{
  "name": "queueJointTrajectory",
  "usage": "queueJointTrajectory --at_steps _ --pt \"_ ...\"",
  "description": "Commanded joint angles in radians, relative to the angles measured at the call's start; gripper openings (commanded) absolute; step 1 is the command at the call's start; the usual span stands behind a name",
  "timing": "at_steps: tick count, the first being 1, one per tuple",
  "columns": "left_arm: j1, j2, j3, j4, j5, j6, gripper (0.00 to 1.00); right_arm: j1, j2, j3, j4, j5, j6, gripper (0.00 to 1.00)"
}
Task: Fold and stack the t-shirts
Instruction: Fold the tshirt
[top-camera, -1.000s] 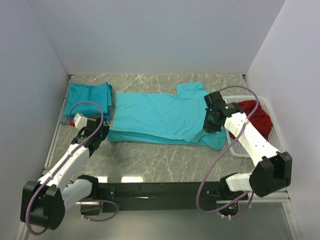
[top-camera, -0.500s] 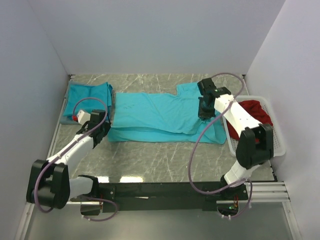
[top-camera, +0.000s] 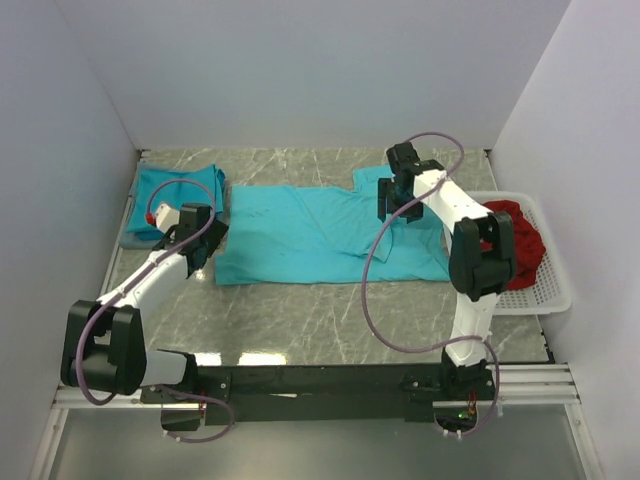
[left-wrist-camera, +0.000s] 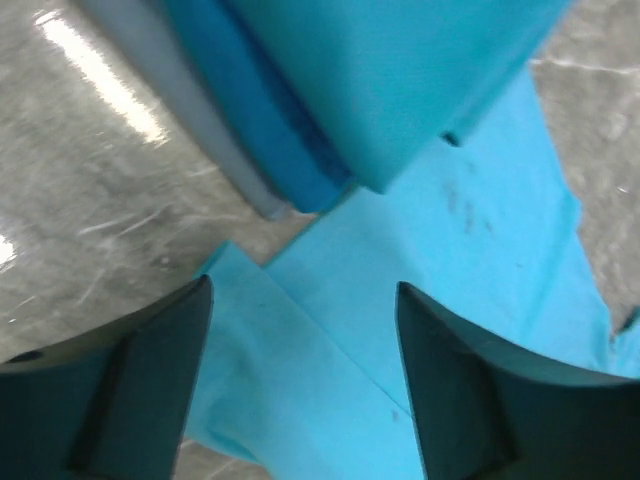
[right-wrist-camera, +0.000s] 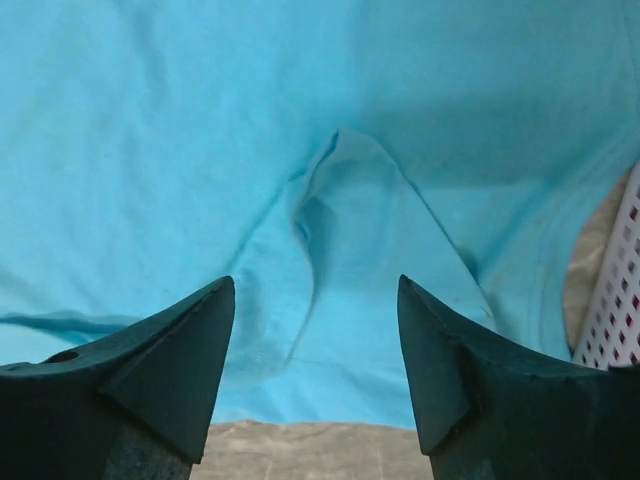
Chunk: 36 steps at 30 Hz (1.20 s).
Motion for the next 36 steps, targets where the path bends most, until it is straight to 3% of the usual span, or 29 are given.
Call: queueJointTrajectory --at_steps 1,3,10,16,23,36 --pt "0.002 -0.042 0.055 -0.029 0.054 0.055 0.84 -0.005 -0.172 -0.072 0.093 -0.043 0.007 0.73" --pt "0.000 -0.094 0.027 0.012 0.133 0.072 0.99 -0.005 -0.254 -0.138 0.134 -0.075 0.021 0.74" --pt "-0.061 -0.162 -0.022 0.118 0.319 0.133 0.99 -0.005 -0.412 -0.486 0.301 -0.267 0.094 0.75" --pt "-0.144 -0.082 -0.053 0.223 0.376 0.144 0.99 -0.002 -0.402 -0.612 0.441 -0.436 0.149 0.75" --pt "-0.149 0.024 -0.102 0.328 0.398 0.138 0.99 0.028 -0.330 -0.624 0.513 -0.454 0.182 0.75" --pt "-0.149 0.080 -0.139 0.336 0.365 0.168 0.99 0.068 -0.149 -0.481 0.607 -0.347 0.268 0.75"
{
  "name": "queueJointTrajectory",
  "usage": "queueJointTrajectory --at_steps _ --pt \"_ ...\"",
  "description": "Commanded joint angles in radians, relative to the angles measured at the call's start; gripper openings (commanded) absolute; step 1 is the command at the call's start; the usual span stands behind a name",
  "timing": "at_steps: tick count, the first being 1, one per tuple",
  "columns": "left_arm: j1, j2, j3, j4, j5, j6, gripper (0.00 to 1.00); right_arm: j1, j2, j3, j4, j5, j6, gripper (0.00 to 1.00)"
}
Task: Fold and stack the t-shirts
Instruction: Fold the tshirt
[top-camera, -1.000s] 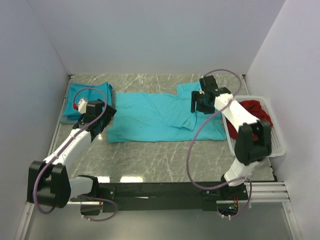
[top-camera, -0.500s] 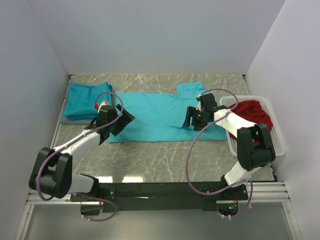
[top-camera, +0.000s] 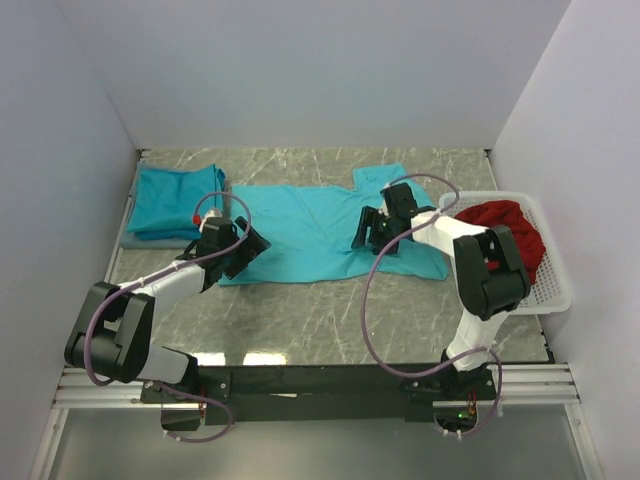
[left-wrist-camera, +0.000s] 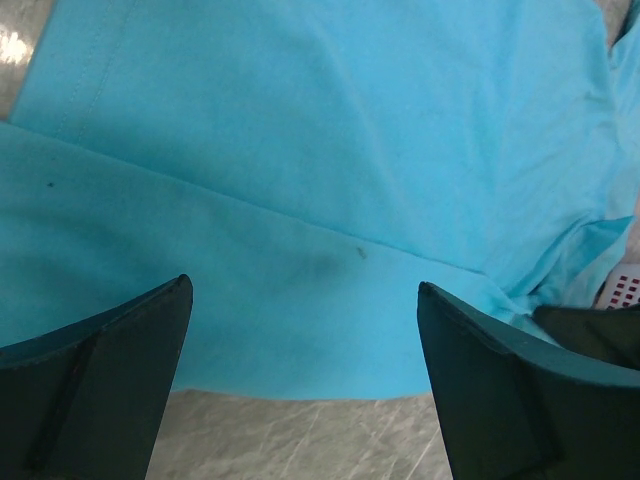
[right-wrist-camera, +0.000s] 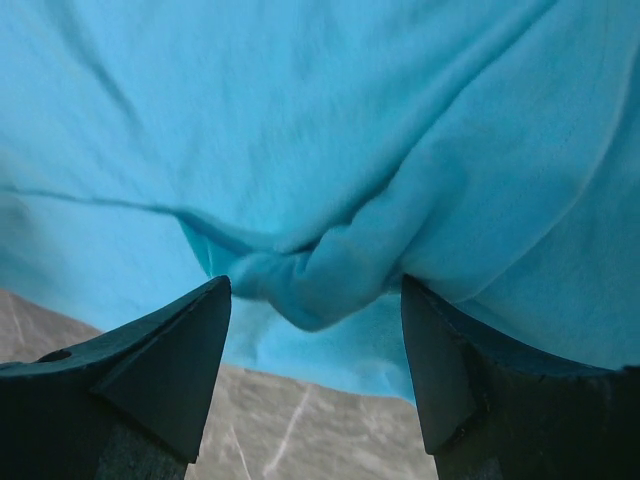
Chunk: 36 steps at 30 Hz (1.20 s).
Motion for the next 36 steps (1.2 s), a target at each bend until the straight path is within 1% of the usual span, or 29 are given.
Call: queueJointTrajectory --at_steps 1,3,4,6,9,13,14,17,23,31,36 --pt "-0.002 0.008 -0.015 0.034 -0.007 0.025 0.99 0.008 0.058 0.098 0.086 0.033 0.040 0.75" --pt "-0.002 0.011 -0.015 0.022 -0.007 0.031 0.99 0.009 0.093 0.167 0.094 0.013 0.044 0.75" --pt "-0.001 0.011 -0.015 0.005 -0.047 0.031 0.99 0.014 0.101 0.192 0.090 0.011 0.043 0.75" --pt "-0.001 0.006 -0.015 -0.006 -0.067 0.036 0.99 0.021 0.107 0.258 0.051 0.034 0.034 0.75" --pt "-0.001 -0.003 -0.017 -0.022 -0.093 0.042 0.99 0.024 0.088 0.299 0.008 0.089 0.003 0.75" --pt "-0.001 -0.003 -0.015 -0.030 -0.104 0.053 0.99 0.024 0.054 0.290 -0.082 0.177 -0.028 0.75" --pt "0.001 0.002 -0.014 -0.026 -0.107 0.056 0.99 0.023 0.034 0.274 -0.103 0.212 -0.029 0.75" --pt "0.001 0.023 -0.009 -0.021 -0.107 0.064 0.99 0.014 -0.015 0.163 -0.099 0.240 -0.037 0.76" --pt "0.004 0.048 -0.006 -0.022 -0.101 0.065 0.99 -0.034 -0.089 -0.025 -0.059 0.232 -0.035 0.77" --pt "0.022 0.022 -0.057 -0.047 -0.107 0.064 0.99 -0.066 -0.124 -0.170 -0.019 0.191 -0.037 0.77" --pt "0.027 -0.015 -0.098 -0.098 -0.088 0.062 0.99 -0.068 -0.256 -0.295 -0.053 0.182 -0.038 0.77"
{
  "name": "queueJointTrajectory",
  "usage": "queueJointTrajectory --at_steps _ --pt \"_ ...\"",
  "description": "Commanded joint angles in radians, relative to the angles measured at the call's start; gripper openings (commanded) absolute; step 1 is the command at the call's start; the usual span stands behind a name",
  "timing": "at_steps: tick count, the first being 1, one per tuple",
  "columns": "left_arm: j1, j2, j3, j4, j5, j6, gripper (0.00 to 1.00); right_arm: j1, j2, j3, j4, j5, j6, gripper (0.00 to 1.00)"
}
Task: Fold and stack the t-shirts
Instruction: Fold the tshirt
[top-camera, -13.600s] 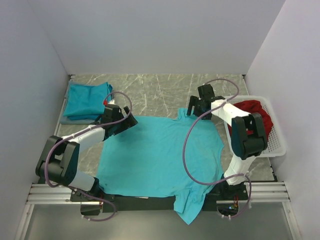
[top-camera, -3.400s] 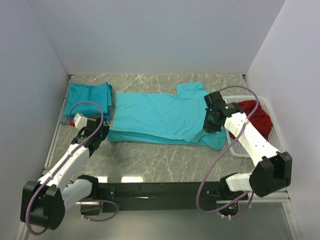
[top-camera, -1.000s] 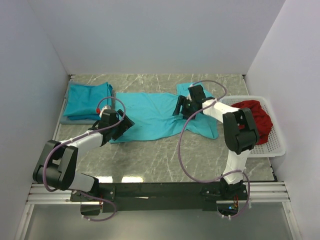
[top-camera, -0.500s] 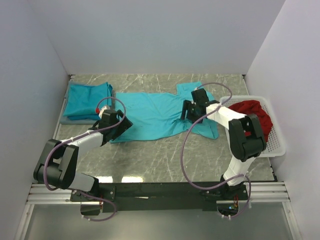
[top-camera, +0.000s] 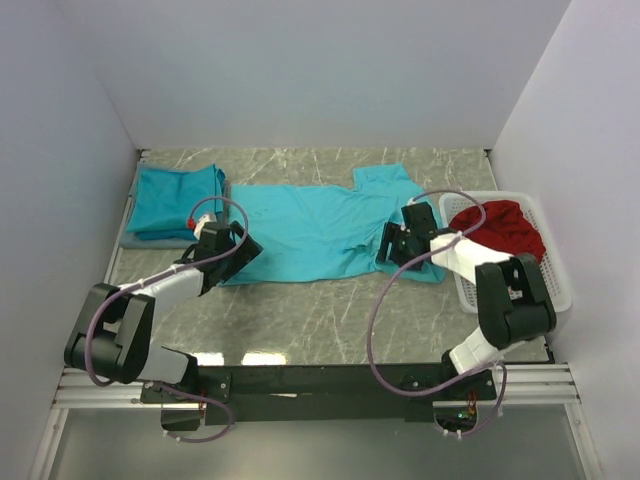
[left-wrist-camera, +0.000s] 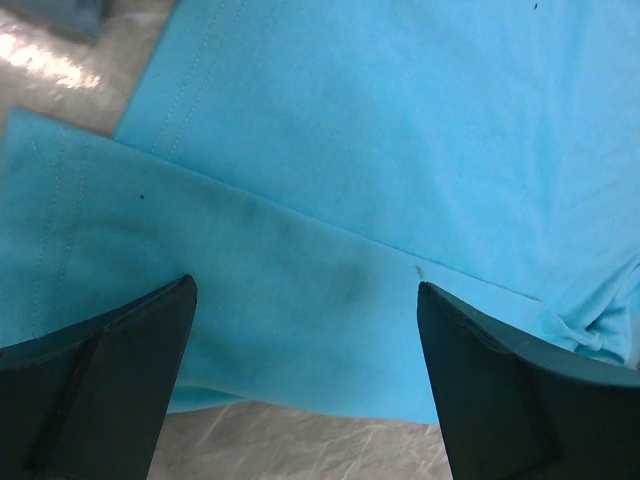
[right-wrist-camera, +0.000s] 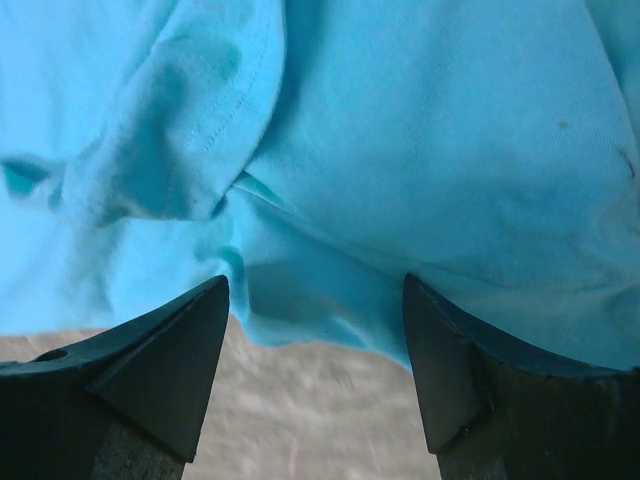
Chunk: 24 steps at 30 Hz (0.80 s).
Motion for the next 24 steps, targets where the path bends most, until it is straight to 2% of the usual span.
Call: queueJointTrajectory --at_steps 1,8,13,16,19,24 --pt "0.008 -0.040 -0.068 -0.114 -0.003 0.010 0.99 -0.008 -0.116 -0.101 -0.084 -0.006 -0.006 0.77" --pt "0.005 -0.159 -0.175 -0.246 0.079 -0.097 0.99 -0.007 -0.294 -0.297 -0.176 0.000 0.076 0.78" --pt "0.002 -0.332 -0.263 -0.363 0.084 -0.188 1.00 -0.007 -0.453 -0.312 -0.244 0.026 0.144 0.78" --pt "0.000 -0.447 -0.245 -0.425 0.036 -0.193 0.99 -0.007 -0.525 -0.296 -0.282 0.021 0.124 0.78" --pt "0.002 -0.524 -0.202 -0.407 -0.016 -0.153 0.99 -0.004 -0.581 -0.253 -0.269 -0.024 0.063 0.78" --pt "0.002 -0.525 -0.076 -0.378 -0.079 -0.075 0.99 0.011 -0.558 -0.201 -0.169 -0.119 0.004 0.78"
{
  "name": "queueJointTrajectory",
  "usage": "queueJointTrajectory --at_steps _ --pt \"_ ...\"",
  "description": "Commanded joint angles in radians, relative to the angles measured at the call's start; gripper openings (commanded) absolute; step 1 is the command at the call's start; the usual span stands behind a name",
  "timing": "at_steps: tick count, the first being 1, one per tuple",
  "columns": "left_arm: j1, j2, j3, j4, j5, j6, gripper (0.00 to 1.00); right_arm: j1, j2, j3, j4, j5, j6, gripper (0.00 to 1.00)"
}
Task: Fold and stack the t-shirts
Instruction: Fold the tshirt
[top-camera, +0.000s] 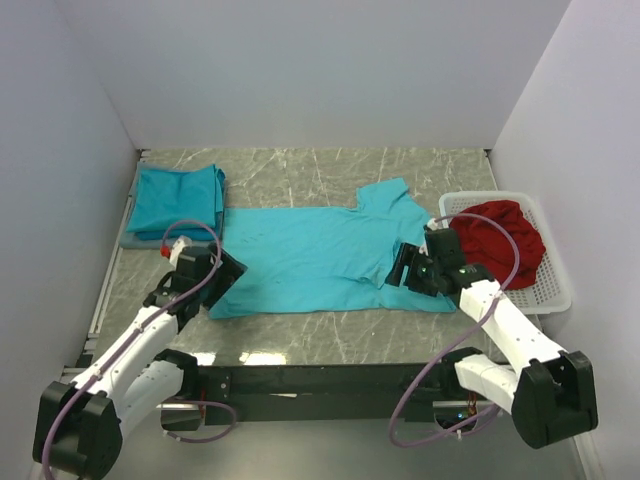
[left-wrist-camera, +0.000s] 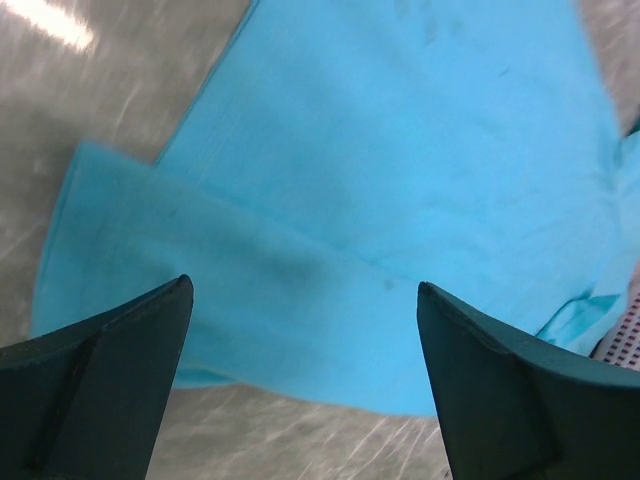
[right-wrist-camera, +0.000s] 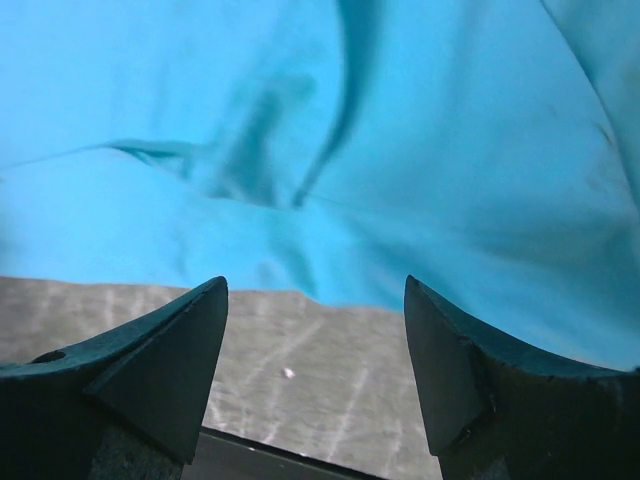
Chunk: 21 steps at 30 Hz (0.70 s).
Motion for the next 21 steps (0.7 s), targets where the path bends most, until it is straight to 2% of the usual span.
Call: queueJointTrajectory --at_steps 1,4,11,21 --pt "-0.003 0.005 0.111 0.012 -0.085 0.068 0.99 0.010 0.048 0.063 0.111 -0.073 -0.044 0.78" --pt "-0.003 0.038 0.142 0.057 -0.052 0.088 0.99 0.030 0.143 0.073 0.193 -0.114 -0.021 0.78" --pt "-0.003 0.132 0.097 0.179 0.050 0.116 0.99 0.064 0.338 0.129 0.314 -0.110 0.011 0.78" --pt "-0.001 0.106 0.064 0.173 -0.017 0.106 0.99 0.076 0.519 0.210 0.383 -0.095 0.037 0.76"
